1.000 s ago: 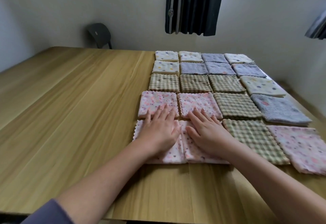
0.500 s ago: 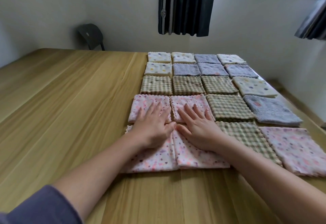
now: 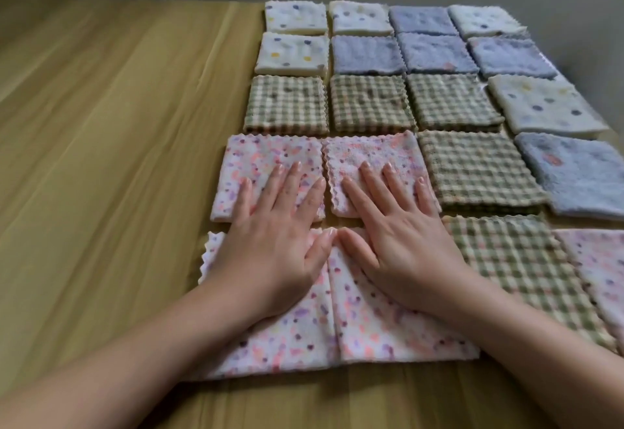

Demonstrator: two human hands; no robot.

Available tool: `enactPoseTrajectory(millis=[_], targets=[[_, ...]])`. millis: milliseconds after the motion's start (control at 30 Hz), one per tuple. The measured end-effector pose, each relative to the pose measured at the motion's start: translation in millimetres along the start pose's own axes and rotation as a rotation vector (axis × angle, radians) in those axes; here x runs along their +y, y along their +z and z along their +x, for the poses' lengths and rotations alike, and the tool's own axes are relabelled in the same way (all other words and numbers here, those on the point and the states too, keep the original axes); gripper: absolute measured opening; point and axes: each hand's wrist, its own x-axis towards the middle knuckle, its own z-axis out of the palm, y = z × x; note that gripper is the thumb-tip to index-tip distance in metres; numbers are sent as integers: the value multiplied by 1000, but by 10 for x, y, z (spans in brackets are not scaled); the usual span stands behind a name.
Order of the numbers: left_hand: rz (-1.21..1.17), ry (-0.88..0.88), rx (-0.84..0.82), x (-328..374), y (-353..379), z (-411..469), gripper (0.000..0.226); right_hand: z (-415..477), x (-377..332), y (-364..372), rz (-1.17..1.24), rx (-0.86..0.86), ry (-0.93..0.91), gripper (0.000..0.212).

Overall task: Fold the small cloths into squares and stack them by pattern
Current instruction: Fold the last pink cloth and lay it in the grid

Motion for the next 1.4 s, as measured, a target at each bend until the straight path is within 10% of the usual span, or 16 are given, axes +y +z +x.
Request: enactPoseTrajectory(millis=[1400], targets=[[-33,-26,-254,3,-181,67,71,42,-63,-123,91,-153,63,69]])
